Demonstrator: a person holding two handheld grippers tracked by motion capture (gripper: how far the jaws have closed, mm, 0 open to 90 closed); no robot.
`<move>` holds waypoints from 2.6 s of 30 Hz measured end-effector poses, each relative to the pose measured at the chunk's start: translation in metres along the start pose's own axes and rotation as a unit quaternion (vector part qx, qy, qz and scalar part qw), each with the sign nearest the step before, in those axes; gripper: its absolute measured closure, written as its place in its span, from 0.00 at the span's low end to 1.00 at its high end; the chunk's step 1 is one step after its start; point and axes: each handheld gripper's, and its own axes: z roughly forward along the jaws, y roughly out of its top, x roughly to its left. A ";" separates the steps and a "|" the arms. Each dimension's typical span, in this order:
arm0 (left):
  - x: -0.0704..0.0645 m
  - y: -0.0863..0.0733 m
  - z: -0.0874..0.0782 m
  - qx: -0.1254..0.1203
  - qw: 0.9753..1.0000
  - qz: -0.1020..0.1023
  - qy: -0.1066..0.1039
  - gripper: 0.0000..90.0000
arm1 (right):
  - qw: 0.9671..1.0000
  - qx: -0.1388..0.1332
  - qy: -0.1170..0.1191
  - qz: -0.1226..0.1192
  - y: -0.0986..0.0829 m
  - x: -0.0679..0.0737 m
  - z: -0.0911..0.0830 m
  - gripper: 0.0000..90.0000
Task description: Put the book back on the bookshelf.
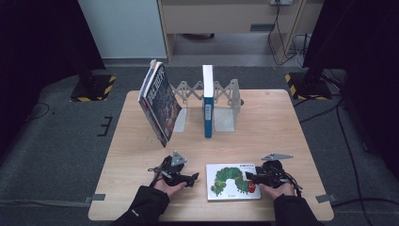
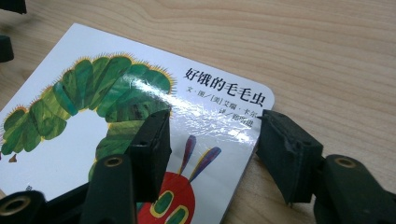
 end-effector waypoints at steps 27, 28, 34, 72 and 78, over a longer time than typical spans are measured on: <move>-0.050 0.004 0.022 0.004 0.995 0.010 -0.094 0.25 | 1.000 0.012 0.000 0.007 0.001 0.000 0.003 0.47; -0.049 0.004 0.022 0.003 0.996 0.010 -0.094 0.25 | 1.000 0.010 -0.002 0.005 0.001 0.000 0.004 0.47; -0.048 0.005 0.024 -0.008 0.997 0.012 -0.082 0.27 | 1.000 0.012 -0.011 -0.001 0.004 0.002 0.007 0.47; -0.041 0.004 0.025 -0.008 0.996 0.007 -0.085 0.16 | 0.998 0.001 0.044 0.053 0.010 -0.001 0.007 0.34; -0.041 0.004 0.026 -0.011 0.996 0.005 -0.091 0.15 | 0.995 -0.027 0.064 0.067 0.011 -0.003 -0.001 0.35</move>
